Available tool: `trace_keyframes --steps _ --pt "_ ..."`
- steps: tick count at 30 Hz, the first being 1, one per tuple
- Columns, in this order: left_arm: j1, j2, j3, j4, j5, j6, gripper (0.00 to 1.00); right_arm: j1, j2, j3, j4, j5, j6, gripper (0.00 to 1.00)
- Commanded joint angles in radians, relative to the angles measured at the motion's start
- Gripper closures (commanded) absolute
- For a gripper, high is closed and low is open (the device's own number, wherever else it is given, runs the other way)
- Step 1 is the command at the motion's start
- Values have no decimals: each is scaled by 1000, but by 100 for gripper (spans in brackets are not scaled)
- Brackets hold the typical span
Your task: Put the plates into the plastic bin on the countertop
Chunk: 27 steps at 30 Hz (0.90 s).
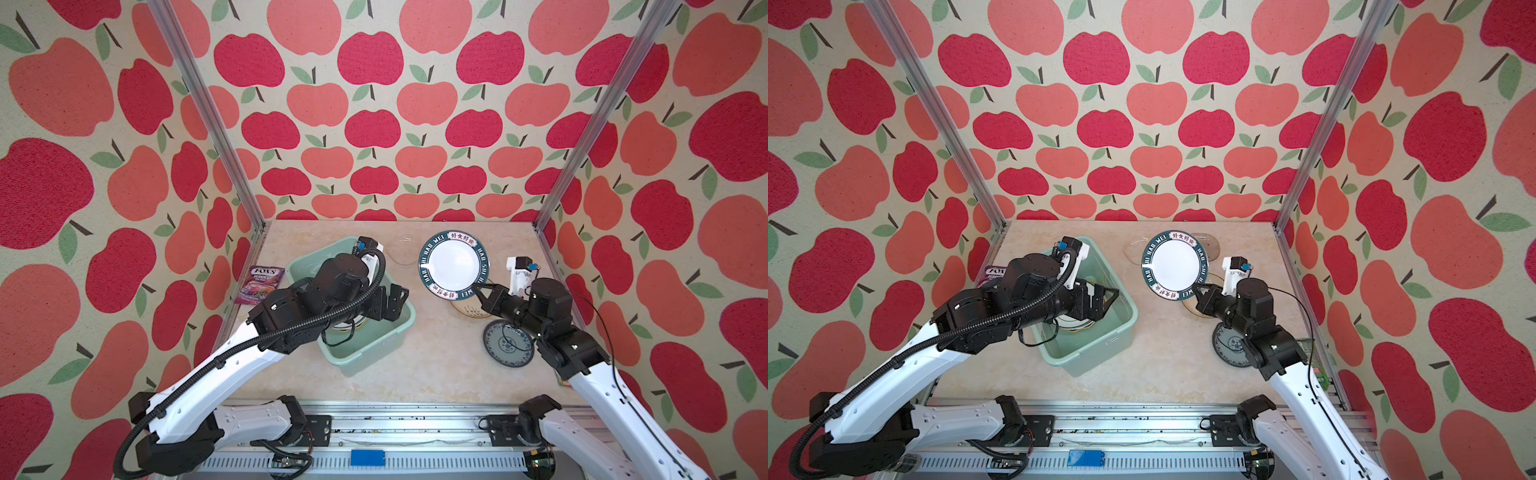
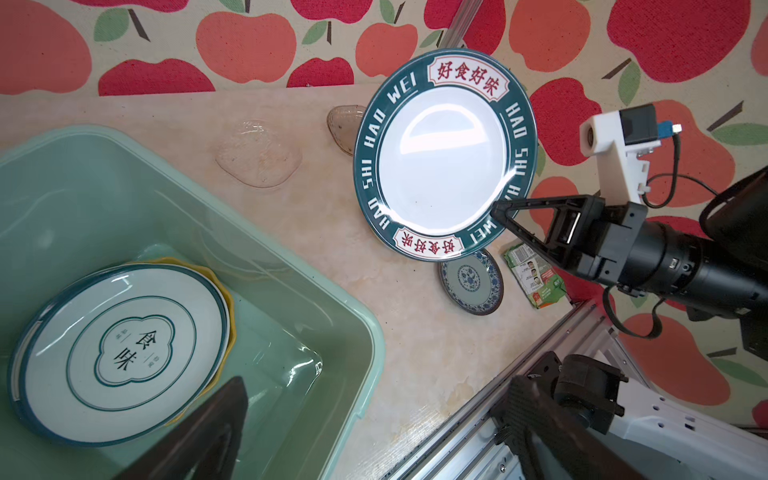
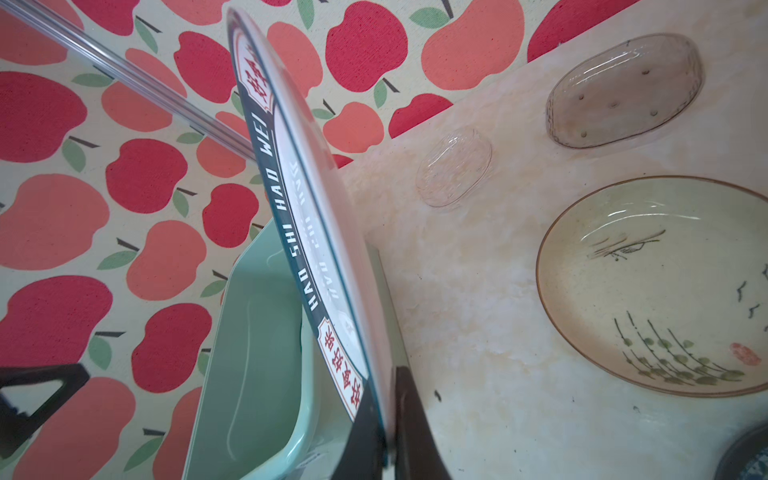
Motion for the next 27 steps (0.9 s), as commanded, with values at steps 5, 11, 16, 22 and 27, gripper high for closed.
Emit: trace_keyframes --steps 5,11,16,22,27 --pt "154 -12 -51 60 315 -99 1 -7 19 46 90 -333 118 100" --pt "182 17 -62 54 348 -93 0 -7 60 76 162 -433 180 100" --pt "182 53 -64 89 370 -97 6 -7 74 84 175 -463 194 100" --pt "182 72 -81 159 366 -106 18 -6 72 69 224 -505 231 100" --pt "180 69 -111 218 350 -117 40 -4 75 65 241 -538 252 100"
